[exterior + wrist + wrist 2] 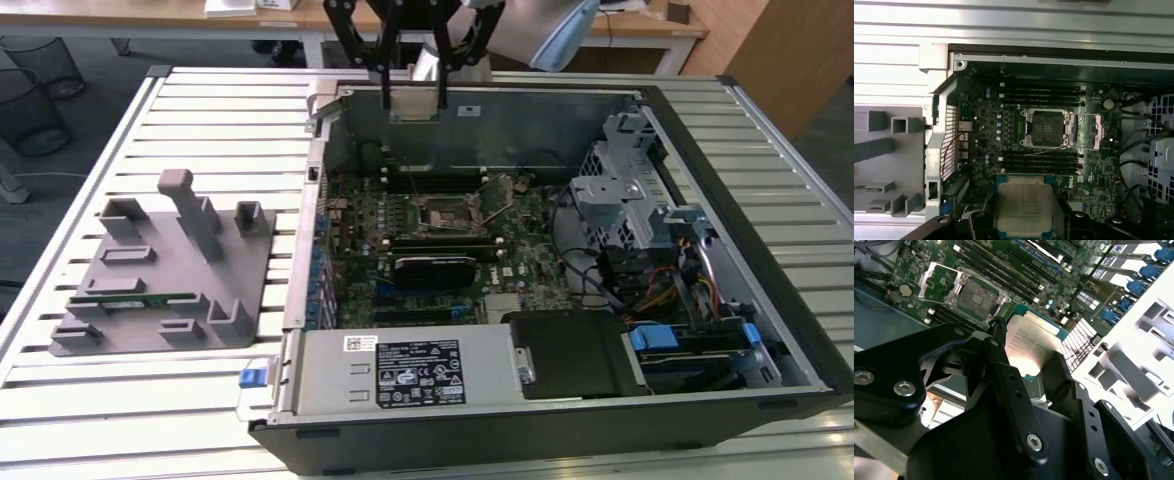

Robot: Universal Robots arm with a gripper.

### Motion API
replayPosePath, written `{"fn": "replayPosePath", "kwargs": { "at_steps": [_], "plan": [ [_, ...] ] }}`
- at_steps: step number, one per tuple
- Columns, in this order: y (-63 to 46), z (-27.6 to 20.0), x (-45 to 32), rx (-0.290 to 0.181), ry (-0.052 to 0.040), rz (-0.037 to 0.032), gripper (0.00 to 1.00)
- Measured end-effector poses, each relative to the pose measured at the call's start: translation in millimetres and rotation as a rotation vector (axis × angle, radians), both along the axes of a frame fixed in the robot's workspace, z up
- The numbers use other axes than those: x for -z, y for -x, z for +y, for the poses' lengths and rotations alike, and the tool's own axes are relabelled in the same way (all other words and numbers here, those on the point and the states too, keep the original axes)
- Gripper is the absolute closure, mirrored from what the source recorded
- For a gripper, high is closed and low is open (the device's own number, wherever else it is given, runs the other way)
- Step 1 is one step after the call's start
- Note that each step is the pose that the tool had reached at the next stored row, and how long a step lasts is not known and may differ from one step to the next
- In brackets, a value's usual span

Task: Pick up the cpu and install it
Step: 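Pick up the cpu and move it towards the insertion slot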

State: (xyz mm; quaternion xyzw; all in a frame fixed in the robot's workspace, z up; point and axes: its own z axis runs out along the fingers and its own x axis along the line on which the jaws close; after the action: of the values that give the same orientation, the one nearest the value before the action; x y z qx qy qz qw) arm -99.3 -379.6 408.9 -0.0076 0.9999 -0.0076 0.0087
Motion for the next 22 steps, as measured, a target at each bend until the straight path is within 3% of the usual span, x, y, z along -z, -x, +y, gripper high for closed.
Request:
{"fn": "replayPosePath", "kwargs": {
  "at_steps": [11, 18, 22],
  "plan": [
    [-29.3, 10.3, 2.6, 0.0, 0.0, 0.0001, 0.47],
    [-47.0, 21.1, 4.5, 0.0, 0.0, 0.0, 0.47],
    [-57.3, 22.8, 5.1, 0.0, -0.0001, 0.0, 0.47]
  ]
}}
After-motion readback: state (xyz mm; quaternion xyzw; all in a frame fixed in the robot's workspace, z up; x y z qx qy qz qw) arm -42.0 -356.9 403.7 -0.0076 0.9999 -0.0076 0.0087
